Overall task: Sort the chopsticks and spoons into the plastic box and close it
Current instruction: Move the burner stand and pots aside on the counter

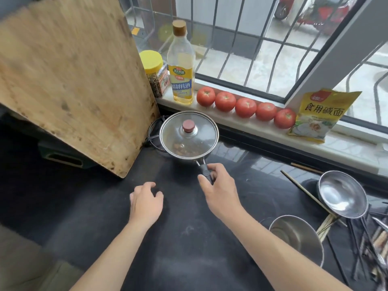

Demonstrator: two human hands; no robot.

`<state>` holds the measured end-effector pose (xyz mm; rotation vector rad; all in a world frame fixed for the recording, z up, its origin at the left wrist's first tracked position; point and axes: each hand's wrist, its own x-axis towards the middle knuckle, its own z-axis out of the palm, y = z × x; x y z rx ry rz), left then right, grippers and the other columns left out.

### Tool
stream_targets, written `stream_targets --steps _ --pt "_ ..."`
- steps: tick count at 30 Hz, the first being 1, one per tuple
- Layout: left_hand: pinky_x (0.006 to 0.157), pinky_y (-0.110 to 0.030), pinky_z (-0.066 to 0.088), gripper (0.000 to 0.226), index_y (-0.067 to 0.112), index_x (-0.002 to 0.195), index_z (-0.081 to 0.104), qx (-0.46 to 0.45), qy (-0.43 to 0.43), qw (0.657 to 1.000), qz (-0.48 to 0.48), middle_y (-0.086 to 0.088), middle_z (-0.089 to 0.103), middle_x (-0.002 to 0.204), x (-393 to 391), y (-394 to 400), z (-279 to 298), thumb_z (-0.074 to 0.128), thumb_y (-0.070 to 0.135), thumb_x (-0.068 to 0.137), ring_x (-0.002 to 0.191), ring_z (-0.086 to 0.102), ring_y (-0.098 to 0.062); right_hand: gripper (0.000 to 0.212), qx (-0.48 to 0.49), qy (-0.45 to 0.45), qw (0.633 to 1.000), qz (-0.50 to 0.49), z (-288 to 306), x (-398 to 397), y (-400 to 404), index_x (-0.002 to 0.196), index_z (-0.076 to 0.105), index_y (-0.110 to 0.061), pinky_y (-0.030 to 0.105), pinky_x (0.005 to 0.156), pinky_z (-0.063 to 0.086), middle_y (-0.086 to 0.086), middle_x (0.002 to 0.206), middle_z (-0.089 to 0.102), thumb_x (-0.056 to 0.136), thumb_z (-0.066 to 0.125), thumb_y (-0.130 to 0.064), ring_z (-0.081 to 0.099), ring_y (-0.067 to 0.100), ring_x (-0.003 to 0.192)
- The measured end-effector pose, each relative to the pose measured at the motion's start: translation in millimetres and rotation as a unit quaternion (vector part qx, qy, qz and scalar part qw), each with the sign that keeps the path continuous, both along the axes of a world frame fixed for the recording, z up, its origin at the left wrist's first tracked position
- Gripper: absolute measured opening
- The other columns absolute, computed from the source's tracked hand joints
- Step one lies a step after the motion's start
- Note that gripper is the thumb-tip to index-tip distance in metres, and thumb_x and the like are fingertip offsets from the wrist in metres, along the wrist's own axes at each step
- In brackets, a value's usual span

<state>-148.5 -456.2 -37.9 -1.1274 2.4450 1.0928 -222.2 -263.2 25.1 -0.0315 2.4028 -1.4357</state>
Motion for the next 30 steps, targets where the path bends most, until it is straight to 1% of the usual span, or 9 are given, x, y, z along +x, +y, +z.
stream_targets --steps 1,3,5,7,10,16,23,27,30 --pt "0.116 -0.048 0.031 0.053 0.025 0.152 0.041 -0.066 -0.033 0.996 -0.049 -0.010 0.033 0.158 16 -8 -6 0.056 0.034 0.102 0.146 0.027 -0.031 0.017 0.005 0.005 1.000 0.005 -1 -6 -14 0.111 0.055 -0.025 0.027 0.064 0.042 -0.013 0.070 0.054 0.096 0.062 -0.030 0.051 0.007 0.066" --pt "0.121 -0.059 0.017 0.077 0.040 0.162 0.014 -0.096 -0.131 0.982 -0.096 -0.007 -0.001 0.170 43 -25 -16 0.057 0.050 0.099 0.156 -0.002 -0.034 0.019 0.015 0.008 1.000 0.005 -4 -17 -42 0.113 0.054 -0.025 0.029 0.065 0.041 -0.012 0.076 0.055 0.097 0.060 -0.033 0.054 0.009 0.073" --pt "0.119 -0.067 0.015 0.096 0.050 0.159 -0.009 -0.069 -0.218 0.964 -0.134 0.000 -0.024 0.169 61 -36 -22 0.061 0.060 0.094 0.156 -0.018 -0.035 0.021 0.024 0.001 1.000 -0.001 -8 -26 -66 0.114 0.054 -0.024 0.032 0.070 0.045 -0.011 0.085 0.061 0.097 0.058 -0.035 0.059 0.014 0.083" --pt "0.117 -0.072 0.020 0.105 0.053 0.156 -0.017 -0.074 -0.233 0.956 -0.161 0.002 -0.032 0.167 71 -38 -27 0.065 0.060 0.091 0.155 -0.022 -0.036 0.022 0.031 -0.009 0.999 -0.009 -11 -31 -83 0.116 0.052 -0.023 0.037 0.079 0.051 -0.006 0.097 0.064 0.098 0.057 -0.035 0.062 0.019 0.092" --pt "0.114 -0.073 0.026 0.109 0.052 0.156 -0.018 -0.086 -0.234 0.954 -0.166 0.000 -0.032 0.167 65 -37 -25 0.068 0.059 0.090 0.155 -0.021 -0.039 0.026 0.033 -0.009 0.999 -0.021 -12 -33 -96 0.121 0.051 -0.020 0.039 0.086 0.051 -0.005 0.099 0.060 0.099 0.056 -0.033 0.059 0.020 0.095" --pt "0.113 -0.073 0.029 0.111 0.052 0.155 -0.019 -0.091 -0.244 0.950 -0.173 0.000 -0.033 0.166 62 -38 -21 0.069 0.060 0.089 0.154 -0.022 -0.041 0.029 0.046 -0.021 0.998 0.022 -12 -24 -108 0.118 0.051 -0.017 0.042 0.084 0.052 0.002 0.102 0.066 0.098 0.054 -0.038 0.062 0.025 0.094" --pt "0.113 -0.073 0.028 0.111 0.054 0.155 -0.017 -0.094 -0.245 0.950 -0.169 0.002 -0.033 0.167 62 -38 -21 0.070 0.060 0.087 0.155 -0.021 -0.040 0.059 0.075 -0.089 0.985 0.130 0 -33 -75 0.154 0.037 -0.022 0.046 0.103 0.049 -0.001 0.122 0.064 0.100 0.046 -0.044 0.062 0.026 0.119" --pt "0.113 -0.071 0.031 0.112 0.055 0.155 -0.017 -0.104 -0.250 0.949 -0.162 0.002 -0.029 0.168 62 -39 -21 0.071 0.061 0.086 0.156 -0.017 -0.039 0.040 0.070 -0.091 0.989 0.091 13 -9 -25 0.139 0.054 -0.021 0.040 0.095 0.055 -0.004 0.125 0.065 0.101 0.046 -0.032 0.067 0.020 0.109" --pt "0.114 -0.063 0.036 0.105 0.046 0.160 -0.008 -0.120 -0.257 0.947 -0.150 -0.004 -0.013 0.171 60 -27 -13 0.069 0.057 0.089 0.157 -0.003 -0.038 0.025 0.002 -0.073 0.997 0.027 36 25 27 0.118 0.065 -0.024 0.024 0.070 0.055 -0.009 0.106 0.070 0.101 0.047 -0.022 0.071 0.011 0.086"
